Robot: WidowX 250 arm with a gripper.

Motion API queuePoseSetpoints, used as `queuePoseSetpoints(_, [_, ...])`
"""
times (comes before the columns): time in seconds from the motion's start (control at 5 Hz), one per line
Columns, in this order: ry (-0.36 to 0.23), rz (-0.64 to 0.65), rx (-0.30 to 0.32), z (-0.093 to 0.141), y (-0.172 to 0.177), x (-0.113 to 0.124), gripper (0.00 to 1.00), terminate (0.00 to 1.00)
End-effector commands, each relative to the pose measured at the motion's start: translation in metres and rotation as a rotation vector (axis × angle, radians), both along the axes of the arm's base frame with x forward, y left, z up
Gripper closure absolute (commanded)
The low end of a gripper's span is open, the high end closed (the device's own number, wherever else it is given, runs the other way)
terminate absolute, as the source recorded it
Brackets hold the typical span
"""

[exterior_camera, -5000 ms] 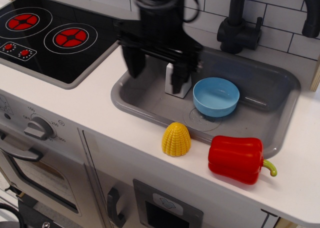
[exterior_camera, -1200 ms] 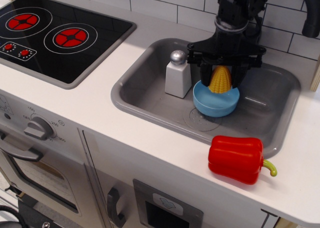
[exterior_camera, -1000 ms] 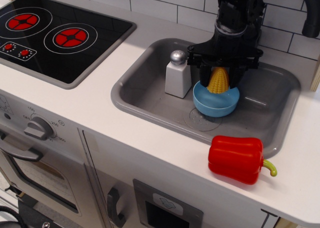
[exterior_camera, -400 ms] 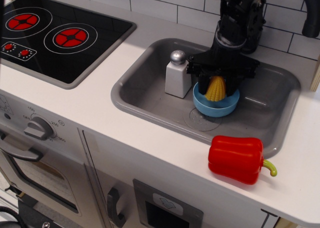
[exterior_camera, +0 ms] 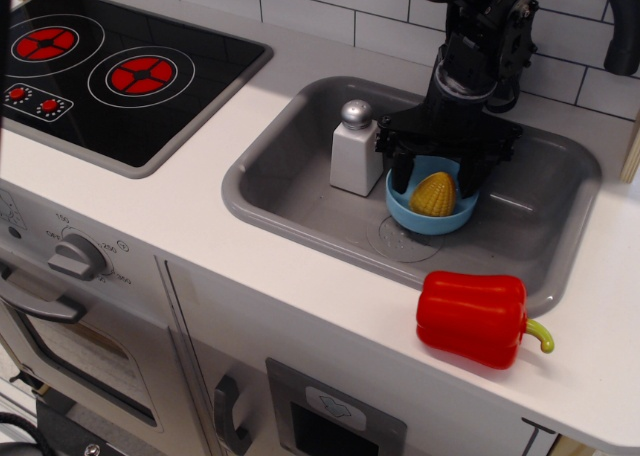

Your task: Put corn in bowl sink

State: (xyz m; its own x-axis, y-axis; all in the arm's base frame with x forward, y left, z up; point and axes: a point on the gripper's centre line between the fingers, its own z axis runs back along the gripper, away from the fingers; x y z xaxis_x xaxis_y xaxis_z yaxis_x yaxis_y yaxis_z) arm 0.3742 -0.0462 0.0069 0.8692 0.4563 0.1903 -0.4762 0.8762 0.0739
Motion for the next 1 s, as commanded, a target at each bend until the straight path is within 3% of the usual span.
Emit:
queuePoseSetpoints(0.0, [-0.073,0.011,-0.027,0.030,0.003,0.006,0.00,0.00])
queuePoseSetpoints(0.4, [-0.102,-0.005,-0.075,0.060,0.002,0.002,0.00,0.00])
queuePoseSetpoints(0.6, [-0.079,-0.070,-0.086,0.073,0.005,0.000,0.00,0.00])
queuePoseSetpoints(0.8, [-0.079,-0.070,-0.086,0.073,0.005,0.000,0.00,0.00])
